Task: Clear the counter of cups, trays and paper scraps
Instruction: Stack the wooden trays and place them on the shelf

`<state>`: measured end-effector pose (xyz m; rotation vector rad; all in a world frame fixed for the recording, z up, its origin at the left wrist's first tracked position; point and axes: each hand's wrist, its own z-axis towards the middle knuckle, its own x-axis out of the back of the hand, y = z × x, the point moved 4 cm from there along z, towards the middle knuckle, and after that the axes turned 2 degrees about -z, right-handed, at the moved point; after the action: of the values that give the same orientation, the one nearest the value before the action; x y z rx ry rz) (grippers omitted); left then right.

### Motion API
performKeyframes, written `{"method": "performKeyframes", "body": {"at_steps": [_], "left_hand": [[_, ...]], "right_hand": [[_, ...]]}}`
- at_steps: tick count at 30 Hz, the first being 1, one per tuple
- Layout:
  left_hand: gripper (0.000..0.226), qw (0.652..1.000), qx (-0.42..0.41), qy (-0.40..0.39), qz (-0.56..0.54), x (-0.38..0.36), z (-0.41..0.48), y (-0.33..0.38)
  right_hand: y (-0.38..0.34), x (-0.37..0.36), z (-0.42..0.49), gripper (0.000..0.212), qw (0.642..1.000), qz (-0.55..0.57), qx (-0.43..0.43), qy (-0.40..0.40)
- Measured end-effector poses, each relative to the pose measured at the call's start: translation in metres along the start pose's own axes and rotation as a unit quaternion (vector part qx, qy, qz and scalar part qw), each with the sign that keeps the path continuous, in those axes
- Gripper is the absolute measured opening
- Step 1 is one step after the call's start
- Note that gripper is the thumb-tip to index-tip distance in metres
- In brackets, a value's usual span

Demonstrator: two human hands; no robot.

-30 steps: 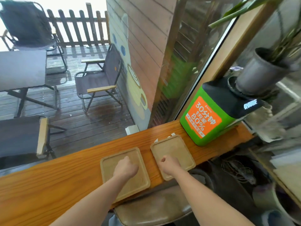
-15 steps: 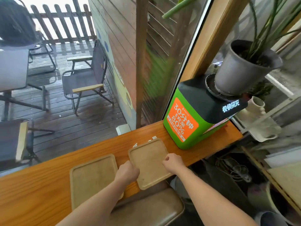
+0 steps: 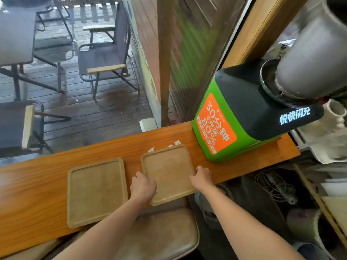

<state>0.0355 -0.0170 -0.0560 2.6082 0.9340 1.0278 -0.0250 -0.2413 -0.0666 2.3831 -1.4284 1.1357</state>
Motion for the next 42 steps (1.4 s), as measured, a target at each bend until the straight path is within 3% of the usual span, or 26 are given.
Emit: {"method": "performKeyframes", "body": {"at_steps": [8, 13, 19, 23, 32, 42], "left_hand": [[0.053, 0.999, 0.032, 0.004, -0.04, -0.019, 0.003, -0.005], [0.06, 0.994, 0.071, 0.001, -0.08, -0.012, 0.007, -0.012], [0.05, 0.977, 0.065, -0.021, -0.202, -0.003, 0.004, -0.009], [0.05, 0.975, 0.043, -0.03, -0.216, 0.01, -0.002, 0.0], [0.047, 0.96, 0.028, -0.01, -0.277, 0.074, -0.018, -0.025], [0.045, 0.956, 0.055, 0.051, -0.284, 0.138, -0.013, -0.102]], "right_hand": [[0.0, -0.02, 0.005, 0.067, 0.998, 0.059, -0.012, 0.0], [0.002, -0.02, 0.005, 0.06, 0.982, 0.181, -0.056, -0.026], [-0.004, -0.014, -0.002, 0.049, 0.975, 0.208, -0.049, -0.068], [-0.009, -0.007, -0.012, 0.046, 0.967, 0.241, -0.045, -0.066], [-0.072, -0.012, -0.04, 0.044, 0.971, 0.227, 0.007, -0.069], [-0.145, -0.068, -0.077, 0.036, 0.984, 0.119, 0.03, -0.131]]}}
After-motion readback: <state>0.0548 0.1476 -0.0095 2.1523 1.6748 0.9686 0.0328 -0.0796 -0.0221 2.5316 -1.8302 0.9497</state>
